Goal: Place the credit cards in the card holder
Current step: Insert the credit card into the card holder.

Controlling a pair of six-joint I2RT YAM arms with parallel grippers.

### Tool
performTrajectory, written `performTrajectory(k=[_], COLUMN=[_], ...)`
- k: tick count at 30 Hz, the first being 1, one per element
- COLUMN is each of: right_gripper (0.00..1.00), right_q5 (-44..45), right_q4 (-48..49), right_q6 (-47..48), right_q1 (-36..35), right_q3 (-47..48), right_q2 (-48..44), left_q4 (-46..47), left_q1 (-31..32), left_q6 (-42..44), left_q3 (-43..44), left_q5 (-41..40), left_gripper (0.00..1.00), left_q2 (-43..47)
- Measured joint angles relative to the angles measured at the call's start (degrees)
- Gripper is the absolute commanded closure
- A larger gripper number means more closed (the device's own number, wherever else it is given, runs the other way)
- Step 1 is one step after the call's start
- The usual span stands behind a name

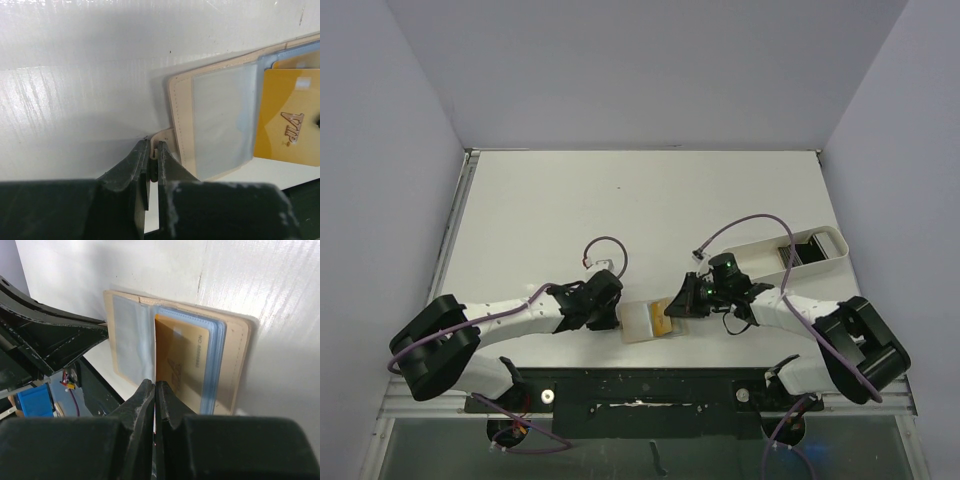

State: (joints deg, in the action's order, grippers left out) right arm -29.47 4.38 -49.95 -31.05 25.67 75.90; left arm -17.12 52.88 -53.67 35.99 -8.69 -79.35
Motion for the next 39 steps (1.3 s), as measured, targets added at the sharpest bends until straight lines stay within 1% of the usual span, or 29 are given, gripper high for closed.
performTrajectory(k=[5,18,30,39], right_gripper=[0.99,0.99,0.99,0.99], right_q5=[-2.91,-7.21,-9.18,-8.94], right_q4=[4.09,7.08,8.96,7.87], right_q6=[0.28,2.58,1.86,2.29], right_q1=[0.28,0.63,0.74,2.23], right_q3=[-0.04,-0.04,-0.20,-0.94], right_q2=[4.26,6.25,5.62,4.35], left_q4=[0.74,1.77,0.20,-1.55], left_q1=[-0.09,-0.11,-0.15,-0.15], left_q6=[0.37,1.86,2.14,3.58], left_q3=[-0.07,1.25,2.91,6.93], left_q5=[0.02,0.11,-0.33,-0.94], left_gripper=[1.00,1.00,1.00,1.00], left_q2=[-0.22,-2.08,-3.37,-7.08])
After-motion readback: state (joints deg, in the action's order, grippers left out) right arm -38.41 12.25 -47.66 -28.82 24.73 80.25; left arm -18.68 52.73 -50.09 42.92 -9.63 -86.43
